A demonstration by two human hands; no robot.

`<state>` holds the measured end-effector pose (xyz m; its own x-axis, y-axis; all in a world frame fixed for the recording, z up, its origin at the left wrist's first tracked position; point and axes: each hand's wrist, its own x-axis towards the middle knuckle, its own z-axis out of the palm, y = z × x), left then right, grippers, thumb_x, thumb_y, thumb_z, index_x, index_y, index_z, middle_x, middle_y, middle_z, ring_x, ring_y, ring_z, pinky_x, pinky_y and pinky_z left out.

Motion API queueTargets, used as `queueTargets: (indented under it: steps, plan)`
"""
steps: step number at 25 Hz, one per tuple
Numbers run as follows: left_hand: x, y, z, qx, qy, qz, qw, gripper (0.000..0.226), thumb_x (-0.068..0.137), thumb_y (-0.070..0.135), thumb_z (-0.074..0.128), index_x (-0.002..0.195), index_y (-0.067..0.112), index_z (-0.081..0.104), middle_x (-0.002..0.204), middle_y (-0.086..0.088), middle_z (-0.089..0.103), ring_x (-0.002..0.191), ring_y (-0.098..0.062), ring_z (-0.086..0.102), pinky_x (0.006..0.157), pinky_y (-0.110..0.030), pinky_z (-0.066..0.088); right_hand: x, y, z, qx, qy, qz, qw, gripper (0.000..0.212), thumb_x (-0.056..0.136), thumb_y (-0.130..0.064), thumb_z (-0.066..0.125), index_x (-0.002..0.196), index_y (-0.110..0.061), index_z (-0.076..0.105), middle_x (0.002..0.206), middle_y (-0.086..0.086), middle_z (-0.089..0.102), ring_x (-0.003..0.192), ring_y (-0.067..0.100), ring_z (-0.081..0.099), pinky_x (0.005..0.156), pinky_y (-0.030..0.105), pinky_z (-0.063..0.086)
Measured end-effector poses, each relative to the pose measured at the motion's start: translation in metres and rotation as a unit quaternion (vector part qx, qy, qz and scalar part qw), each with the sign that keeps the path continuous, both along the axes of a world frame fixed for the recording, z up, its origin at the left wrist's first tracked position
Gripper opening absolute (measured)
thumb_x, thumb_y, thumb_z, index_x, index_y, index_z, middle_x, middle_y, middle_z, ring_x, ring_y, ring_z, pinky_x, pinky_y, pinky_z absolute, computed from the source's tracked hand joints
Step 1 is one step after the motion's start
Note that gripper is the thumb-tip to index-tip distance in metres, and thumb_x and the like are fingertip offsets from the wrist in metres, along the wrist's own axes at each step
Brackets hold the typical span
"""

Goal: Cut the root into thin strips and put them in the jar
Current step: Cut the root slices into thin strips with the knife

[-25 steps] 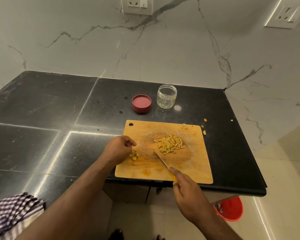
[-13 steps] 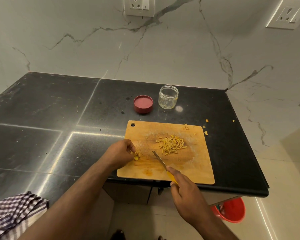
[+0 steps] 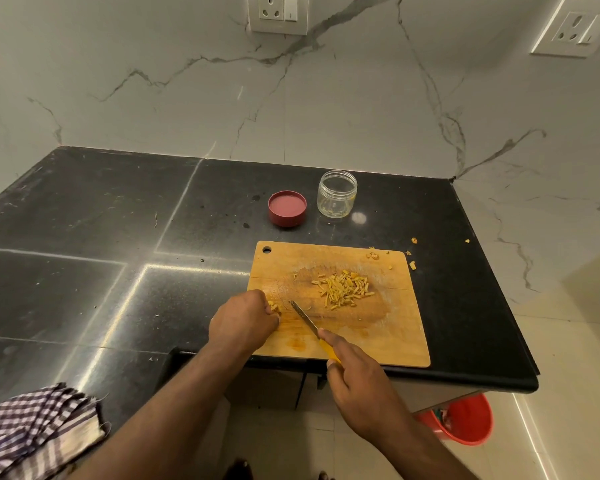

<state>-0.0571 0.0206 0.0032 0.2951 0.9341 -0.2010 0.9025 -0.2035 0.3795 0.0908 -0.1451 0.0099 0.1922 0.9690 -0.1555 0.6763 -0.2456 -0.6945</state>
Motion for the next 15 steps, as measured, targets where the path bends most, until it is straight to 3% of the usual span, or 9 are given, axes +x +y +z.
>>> queueTargets:
  steps: [10, 15]
  plan:
    - [-0.004, 0.000, -0.003, -0.028, -0.076, -0.037, 0.996, 0.014, 0.083, 0.024, 0.067, 0.076, 0.023, 0.055, 0.073, 0.004, 0.058, 0.067, -0.012, 0.054, 0.059, -0.032, 0.046, -0.005, 0.006, -0.002, -0.009, 0.000, 0.011, 1.000, 0.050, 0.104, -0.027, 0.039, 0.151, -0.039, 0.029, 0.138, -0.014, 0.047, 0.113, -0.003, 0.043, 0.086, 0.008, 0.034]
    - [-0.009, 0.006, 0.000, -0.061, -0.072, -0.021, 0.995, 0.015, 0.085, 0.028, 0.073, 0.084, 0.027, 0.058, 0.082, 0.005, 0.064, 0.074, -0.011, 0.059, 0.058, -0.026, 0.044, -0.009, 0.007, -0.004, -0.006, 0.003, 0.016, 1.000, 0.049, 0.103, -0.027, 0.040, 0.151, -0.036, 0.031, 0.138, -0.014, 0.047, 0.112, -0.006, 0.042, 0.083, 0.001, 0.031]
